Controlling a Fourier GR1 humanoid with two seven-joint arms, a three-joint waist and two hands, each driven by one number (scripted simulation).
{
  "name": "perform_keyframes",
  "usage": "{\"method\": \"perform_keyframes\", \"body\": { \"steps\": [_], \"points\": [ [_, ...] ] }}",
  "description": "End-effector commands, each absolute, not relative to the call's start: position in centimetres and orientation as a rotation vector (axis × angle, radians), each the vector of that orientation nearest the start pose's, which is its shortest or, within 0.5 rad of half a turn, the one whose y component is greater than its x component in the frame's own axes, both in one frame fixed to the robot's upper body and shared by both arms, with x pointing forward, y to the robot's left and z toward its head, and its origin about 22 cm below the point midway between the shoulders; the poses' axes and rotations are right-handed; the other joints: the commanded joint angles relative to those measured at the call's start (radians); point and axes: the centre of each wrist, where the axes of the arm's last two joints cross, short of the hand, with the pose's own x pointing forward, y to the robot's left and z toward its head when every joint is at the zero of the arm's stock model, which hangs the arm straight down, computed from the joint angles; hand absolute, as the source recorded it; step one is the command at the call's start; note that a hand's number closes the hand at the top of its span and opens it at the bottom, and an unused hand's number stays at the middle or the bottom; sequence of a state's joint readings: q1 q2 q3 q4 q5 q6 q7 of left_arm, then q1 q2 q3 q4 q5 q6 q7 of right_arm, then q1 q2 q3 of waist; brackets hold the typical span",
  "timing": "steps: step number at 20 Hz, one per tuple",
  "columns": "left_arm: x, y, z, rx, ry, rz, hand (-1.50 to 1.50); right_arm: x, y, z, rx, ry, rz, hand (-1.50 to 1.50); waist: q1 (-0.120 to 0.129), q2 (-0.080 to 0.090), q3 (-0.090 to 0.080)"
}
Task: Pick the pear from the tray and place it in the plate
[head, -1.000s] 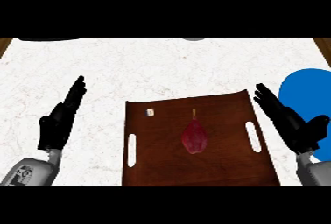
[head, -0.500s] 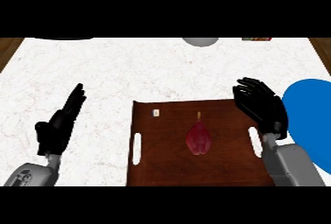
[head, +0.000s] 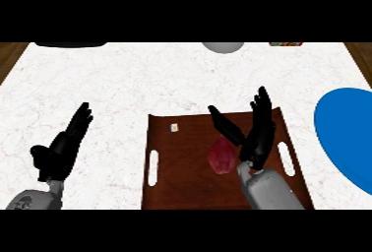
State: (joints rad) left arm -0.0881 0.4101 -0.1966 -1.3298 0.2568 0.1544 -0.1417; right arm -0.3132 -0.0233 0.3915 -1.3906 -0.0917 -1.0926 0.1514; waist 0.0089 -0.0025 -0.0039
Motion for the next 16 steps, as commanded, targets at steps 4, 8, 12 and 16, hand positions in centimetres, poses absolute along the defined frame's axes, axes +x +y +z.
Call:
{"method": "perform_keyframes", "body": {
  "steps": [4, 8, 12, 16],
  "points": [
    [25.4, 31.7, -0.9, 0.169, -1.517, -0.123, 0.00, 25.7, -10.3, 1.6, -0.549, -1.368, -0.481, -1.50, -0.024, -0.009, 0.000],
    [23.6, 31.5, -2.8, 0.158, -1.499, -0.113, 0.00, 23.9, -12.8, -0.8, -0.558, -1.183, -0.260, -1.50, -0.027, -0.013, -0.003],
    [25.2, 31.1, -2.1, 0.174, -1.499, -0.119, 0.00, 25.1, -13.1, 1.7, -0.488, -1.062, -0.050, -1.50, -0.030, -0.011, -0.004],
    [24.2, 29.6, -2.2, 0.157, -1.510, -0.144, 0.00, 25.4, -13.6, 5.0, -0.469, -0.945, 0.039, -1.50, -0.018, -0.010, 0.000]
  ]
}}
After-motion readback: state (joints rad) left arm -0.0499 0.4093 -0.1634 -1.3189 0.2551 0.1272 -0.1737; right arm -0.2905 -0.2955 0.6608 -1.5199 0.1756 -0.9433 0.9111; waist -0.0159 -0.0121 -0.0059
